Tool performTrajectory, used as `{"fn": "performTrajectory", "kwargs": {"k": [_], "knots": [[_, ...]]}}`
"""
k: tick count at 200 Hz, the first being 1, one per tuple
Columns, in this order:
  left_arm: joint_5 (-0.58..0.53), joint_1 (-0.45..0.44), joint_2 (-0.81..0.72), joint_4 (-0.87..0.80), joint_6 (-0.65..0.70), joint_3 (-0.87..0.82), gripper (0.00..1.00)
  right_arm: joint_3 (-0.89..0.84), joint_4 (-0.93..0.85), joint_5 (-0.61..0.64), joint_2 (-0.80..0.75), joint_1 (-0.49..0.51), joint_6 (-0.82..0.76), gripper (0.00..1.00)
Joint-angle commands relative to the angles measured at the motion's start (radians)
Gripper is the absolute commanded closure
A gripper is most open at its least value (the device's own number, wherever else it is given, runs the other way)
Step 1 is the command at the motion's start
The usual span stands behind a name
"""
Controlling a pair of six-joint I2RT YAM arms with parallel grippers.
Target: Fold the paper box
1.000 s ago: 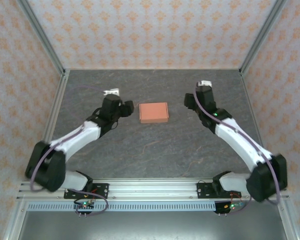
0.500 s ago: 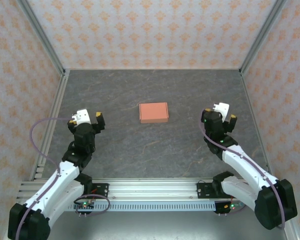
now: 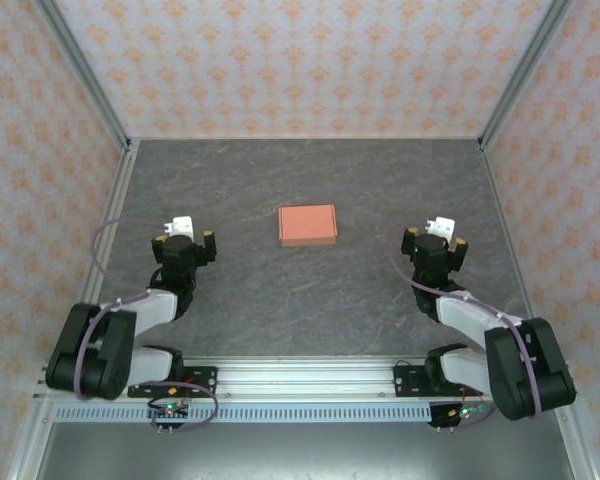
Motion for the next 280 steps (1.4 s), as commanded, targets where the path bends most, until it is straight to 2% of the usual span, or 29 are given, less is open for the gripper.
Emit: {"fn": "performTrajectory", "kwargs": {"k": [1, 17, 29, 36, 45, 57, 74, 88, 106, 280], "knots": [[0.064, 0.016, 0.092, 0.192, 0.037, 0.036, 0.00, 0.006, 0.196, -0.073, 0.085, -0.018, -0.044, 0.01], [0.082, 0.017, 0.187, 0.254, 0.051, 0.055, 0.00, 0.013, 0.301, -0.096, 0.167, -0.023, -0.059, 0.01], [0.110, 0.027, 0.174, 0.131, 0.045, 0.105, 0.00, 0.027, 0.333, -0.118, 0.231, -0.036, -0.048, 0.01], [0.118, 0.037, 0.184, 0.148, 0.037, 0.109, 0.00, 0.035, 0.363, -0.132, 0.267, -0.041, -0.050, 0.01], [0.131, 0.054, 0.184, 0.092, 0.017, 0.132, 0.00, 0.030, 0.383, -0.124, 0.270, -0.054, -0.031, 0.01], [0.153, 0.073, 0.182, 0.088, 0.004, 0.136, 0.00, 0.020, 0.369, -0.208, 0.265, -0.099, -0.002, 0.01], [0.153, 0.073, 0.185, 0.098, 0.005, 0.134, 0.00, 0.028, 0.453, -0.209, 0.355, -0.121, 0.018, 0.01], [0.152, 0.072, 0.185, 0.097, 0.004, 0.133, 0.00, 0.100, 0.266, -0.221, 0.328, -0.133, 0.040, 0.01], [0.151, 0.072, 0.184, 0.096, 0.005, 0.133, 0.00, 0.118, 0.241, -0.269, 0.335, -0.169, 0.064, 0.01], [0.138, 0.066, 0.185, 0.094, 0.011, 0.134, 0.00, 0.107, 0.263, -0.271, 0.337, -0.169, 0.060, 0.01]]}}
